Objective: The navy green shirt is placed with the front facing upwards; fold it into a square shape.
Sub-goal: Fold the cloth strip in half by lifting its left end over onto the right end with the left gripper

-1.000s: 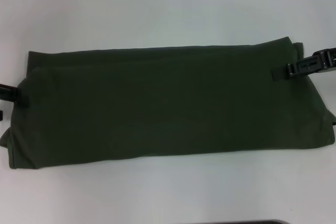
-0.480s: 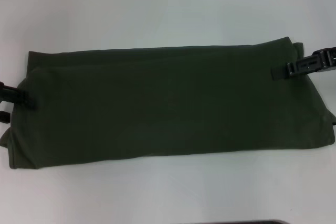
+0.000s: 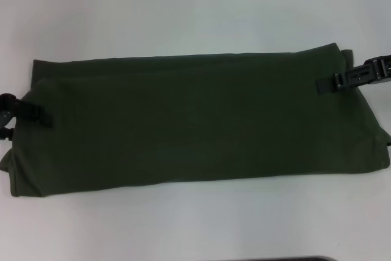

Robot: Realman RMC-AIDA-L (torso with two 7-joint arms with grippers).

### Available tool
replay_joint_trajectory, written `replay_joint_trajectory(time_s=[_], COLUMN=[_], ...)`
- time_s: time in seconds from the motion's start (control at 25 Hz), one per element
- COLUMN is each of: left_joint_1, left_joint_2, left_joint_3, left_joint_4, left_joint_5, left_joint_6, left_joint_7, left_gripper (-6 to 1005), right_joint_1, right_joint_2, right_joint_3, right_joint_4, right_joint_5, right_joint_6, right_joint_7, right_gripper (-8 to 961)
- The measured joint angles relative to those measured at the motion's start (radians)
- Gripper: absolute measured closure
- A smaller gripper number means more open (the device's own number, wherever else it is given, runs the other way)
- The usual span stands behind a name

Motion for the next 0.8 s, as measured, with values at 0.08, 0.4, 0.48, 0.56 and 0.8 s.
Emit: replay_joint_trajectory(time_s=[0.08,0.4,0.48,0.56,0.8], left_joint_1=[-0.003,-0.015,-0.019,-0.023,-0.031], left_joint_2=[0.000,-0.007,-0.012,-0.016,-0.025], left_joint_3=[0.001,0.001,0.002,0.006,0.033], left_joint_4=[-0.007,-0.023,-0.023,-0.025,-0.035], left_joint_5=[0.000,0.002,0.002,0.002,-0.006], left_joint_6=[-0.002,-0.007,-0.005,-0.002,-0.002], left_joint_7=[0.001,0.009,0.014,0.016,0.019], left_gripper=[143,144,150,163,201], right_joint_1=[0.000,-0.002,-0.002,-0.002,-0.002], right_joint_2=[0.000,0.000,0.000,0.000,0.000], right_joint_3=[0.000,0.000,0.000,0.000,0.000], right_joint_4=[0.000,0.000,0.000,0.000,0.000], right_joint_5=[0.000,0.000,0.000,0.000,0.000], right_joint_6=[0.000,0.000,0.000,0.000,0.000], right_joint_7=[0.000,-0.002,-0.002,-0.002,-0.002], right_gripper=[236,235,235,235,235])
